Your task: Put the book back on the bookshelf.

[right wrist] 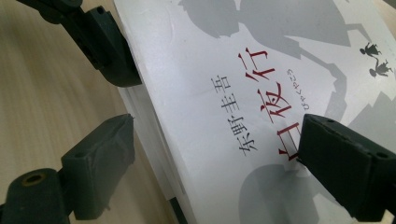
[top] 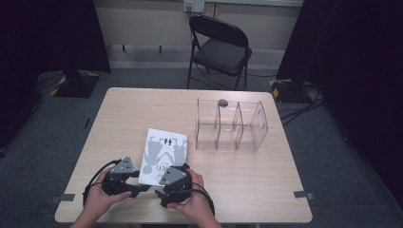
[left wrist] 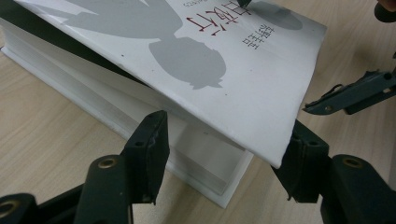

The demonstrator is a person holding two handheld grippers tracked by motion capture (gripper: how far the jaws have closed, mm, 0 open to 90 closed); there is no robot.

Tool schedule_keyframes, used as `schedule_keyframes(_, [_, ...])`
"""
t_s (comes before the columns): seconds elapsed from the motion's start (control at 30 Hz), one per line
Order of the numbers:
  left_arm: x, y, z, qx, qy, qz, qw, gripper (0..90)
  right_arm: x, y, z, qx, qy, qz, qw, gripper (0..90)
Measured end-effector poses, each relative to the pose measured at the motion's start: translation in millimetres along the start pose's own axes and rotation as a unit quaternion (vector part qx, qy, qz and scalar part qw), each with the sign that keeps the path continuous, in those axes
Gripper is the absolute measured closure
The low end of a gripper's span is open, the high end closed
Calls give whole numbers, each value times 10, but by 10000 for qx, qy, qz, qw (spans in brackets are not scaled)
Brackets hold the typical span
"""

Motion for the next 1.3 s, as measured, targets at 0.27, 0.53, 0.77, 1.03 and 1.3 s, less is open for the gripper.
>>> schedule_keyframes(0.27, [-9, -10, -3, -40, 35, 33, 10000, 408, -59, -2, 97, 300, 29, -104, 9995, 91])
schedule_keyframes(0.53, [-11, -14, 1, -47, 56, 44, 10000, 409, -46, 24, 117, 419, 5, -155, 9990, 88])
schedule_keyframes(0.77, [-6, -20, 2, -74, 99, 44, 9999, 411, -44, 34, 132, 461, 38, -214, 9987, 89])
schedule_keyframes(1.03, [-15, -26, 0, -80, 94, 60, 9999, 412, -36, 62, 174, 652, 13, -355, 9972, 85])
schedule_keyframes(1.3, [-33, -39, -2, -154, 124, 91, 9998, 415, -26, 34, 157, 600, -82, -396, 9974, 117])
Point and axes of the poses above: each handheld gripper's, and its own axes: z roughly forward along the jaws, x roughly out of its underside, y roughly to its left, the point moved 2 cm from there along z, roughly forward along the jaws, and after that the axes turned 10 degrees about -x, right-handed, at the moved point
